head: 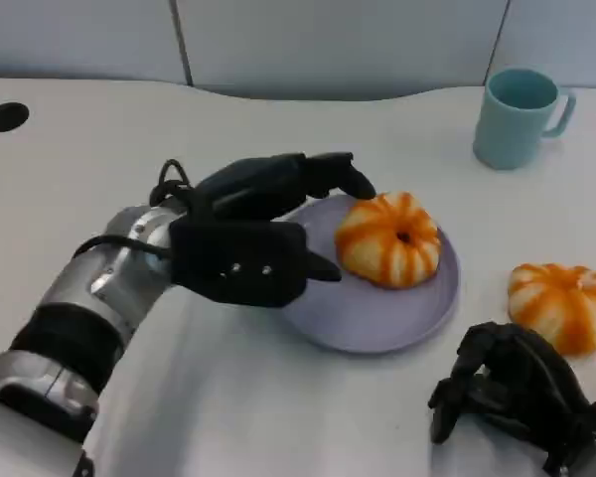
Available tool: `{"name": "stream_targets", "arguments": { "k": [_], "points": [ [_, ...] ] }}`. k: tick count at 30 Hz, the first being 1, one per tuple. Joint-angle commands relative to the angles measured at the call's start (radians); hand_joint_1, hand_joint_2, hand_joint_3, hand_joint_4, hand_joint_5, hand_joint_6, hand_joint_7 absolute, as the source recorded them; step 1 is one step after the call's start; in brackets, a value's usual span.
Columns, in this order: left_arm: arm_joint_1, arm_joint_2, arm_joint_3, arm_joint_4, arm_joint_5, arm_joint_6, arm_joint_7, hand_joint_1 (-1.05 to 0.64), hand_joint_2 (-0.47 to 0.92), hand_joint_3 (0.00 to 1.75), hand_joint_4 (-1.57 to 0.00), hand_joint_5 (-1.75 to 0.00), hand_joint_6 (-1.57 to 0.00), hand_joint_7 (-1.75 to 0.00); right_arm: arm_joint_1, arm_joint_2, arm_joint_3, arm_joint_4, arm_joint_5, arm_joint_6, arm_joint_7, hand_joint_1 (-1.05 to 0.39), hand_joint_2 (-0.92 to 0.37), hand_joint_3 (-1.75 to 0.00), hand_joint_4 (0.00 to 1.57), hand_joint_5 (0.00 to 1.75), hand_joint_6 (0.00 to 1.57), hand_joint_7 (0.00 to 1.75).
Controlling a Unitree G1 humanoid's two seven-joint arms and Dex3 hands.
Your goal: Grasp the bread from the table and place it into the plate.
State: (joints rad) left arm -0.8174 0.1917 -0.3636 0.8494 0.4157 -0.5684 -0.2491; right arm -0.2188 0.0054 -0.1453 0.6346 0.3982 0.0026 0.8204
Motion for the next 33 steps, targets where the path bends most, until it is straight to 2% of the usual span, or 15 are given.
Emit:
{"name": "stream_targets", "arguments": {
  "k": [1, 4, 7, 11, 12, 15, 16, 18, 19, 21, 23, 24, 25, 31, 33],
  "points": [
    [0.107, 0.021, 0.095, -0.096, -0.156, -0.035, -0.046, -0.74, 0.92, 0.32, 0.0, -1.31, -0.05, -1.04, 0.012, -0.016, -0.008, -0.003, 0.006, -0.002, 0.0, -1.05, -0.51, 0.0, 1.57, 0.63, 1.57, 0.44],
    [0.188, 0.007, 0.159, -0.179, -0.311, -0.033, -0.12, -0.7, 0.92, 0.3, 0.0, -1.42, -0.08, -1.08, 0.008, -0.017, -0.011, 0.002, 0.007, -0.005, 0.002, -1.05, -0.51, 0.0, 1.57, 0.63, 1.57, 0.44],
    [0.294, -0.022, 0.226, -0.303, -0.484, 0.037, -0.18, -0.59, 0.92, 0.21, -0.18, -1.41, -0.23, -1.04, -0.003, -0.021, -0.014, 0.02, 0.007, -0.01, 0.008, -1.05, -0.51, 0.0, 1.57, 0.63, 1.57, 0.44],
    [0.412, -0.056, 0.275, -0.452, -0.578, 0.114, -0.165, -0.51, 0.92, 0.21, -0.3, -1.38, -0.28, -0.99, -0.013, -0.025, -0.017, 0.035, 0.005, -0.006, 0.005, -1.05, -0.51, 0.0, 1.57, 0.63, 1.57, 0.45],
    [0.435, -0.065, 0.287, -0.472, -0.597, 0.114, -0.163, -0.52, 0.92, 0.24, -0.38, -1.41, -0.34, -1.01, -0.015, -0.025, -0.017, 0.04, 0.004, -0.008, 0.004, -1.05, -0.5, 0.0, 1.57, 0.63, 1.57, 0.45],
    [0.464, -0.078, 0.305, -0.505, -0.613, 0.125, -0.165, -0.52, 0.92, 0.27, -0.44, -1.42, -0.38, -1.02, -0.019, -0.025, -0.018, 0.046, 0.003, -0.011, 0.004, -1.05, -0.51, 0.0, 1.57, 0.63, 1.57, 0.45],
    [0.516, -0.094, 0.327, -0.563, -0.677, 0.182, -0.16, -0.52, 0.92, 0.27, -0.45, -1.41, -0.38, -1.02, -0.023, -0.025, -0.019, 0.052, 0.004, -0.013, 0.005, -1.05, -0.51, 0.0, 1.57, 0.63, 1.57, 0.45],
    [0.611, -0.118, 0.364, -0.674, -0.787, 0.292, -0.149, -0.56, 0.92, 0.3, -0.56, -1.54, -0.56, -1.16, -0.029, -0.025, -0.021, 0.062, 0.004, -0.017, 0.006, -1.05, -0.51, 0.0, 1.57, 0.63, 1.57, 0.44],
    [0.655, -0.126, 0.379, -0.729, -0.837, 0.349, -0.144, -0.57, 0.92, 0.3, -0.57, -1.61, -0.57, -1.23, -0.032, -0.026, -0.023, 0.069, 0.004, -0.022, 0.008, -1.05, -0.51, 0.0, 1.57, 0.63, 1.57, 0.44],
    [0.705, -0.136, 0.395, -0.799, -0.885, 0.423, -0.132, -0.58, 0.92, 0.33, -0.62, -1.72, -0.57, -1.4, -0.036, -0.027, -0.025, 0.077, 0.006, -0.026, 0.013, -1.05, -0.51, 0.0, 1.57, 0.63, 1.57, 0.44],
    [0.749, -0.15, 0.411, -0.848, -0.912, 0.468, -0.117, -0.58, 0.92, 0.33, -0.64, -1.74, -0.57, -1.44, -0.039, -0.028, -0.027, 0.081, 0.007, -0.022, 0.011, -1.05, -0.51, 0.0, 1.57, 0.63, 1.57, 0.44],
    [0.772, -0.16, 0.419, -0.87, -0.924, 0.484, -0.109, -0.57, 0.92, 0.36, -0.7, -1.74, -0.52, -1.62, -0.04, -0.029, -0.028, 0.082, 0.008, -0.017, 0.008, -1.05, -0.5, 0.0, 1.57, 0.63, 1.57, 0.45],
    [0.806, -0.174, 0.433, -0.89, -0.956, 0.495, -0.111, -0.56, 0.92, 0.39, -0.73, -1.74, -0.5, -1.68, -0.041, -0.03, -0.028, 0.082, 0.007, -0.015, 0.005, -1.05, -0.5, 0.0, 1.57, 0.64, 1.57, 0.45],
    [0.861, -0.204, 0.466, -0.936, -1.012, 0.535, -0.122, -0.52, 0.92, 0.46, -0.78, -1.75, -0.46, -1.75, -0.042, -0.03, -0.028, 0.079, 0.005, -0.014, -0.001, -1.05, -0.5, 0.0, 1.57, 0.65, 1.57, 0.46],
    [0.949, -0.228, 0.473, -0.958, -1.046, 0.54, -0.139, -0.51, 0.92, 0.44, -0.81, -1.75, -0.49, -1.75, -0.043, -0.031, -0.028, 0.082, 0.002, -0.024, 0.001, -1.05, -0.5, 0.0, 1.57, 0.65, 1.57, 0.46]
  ]
}}
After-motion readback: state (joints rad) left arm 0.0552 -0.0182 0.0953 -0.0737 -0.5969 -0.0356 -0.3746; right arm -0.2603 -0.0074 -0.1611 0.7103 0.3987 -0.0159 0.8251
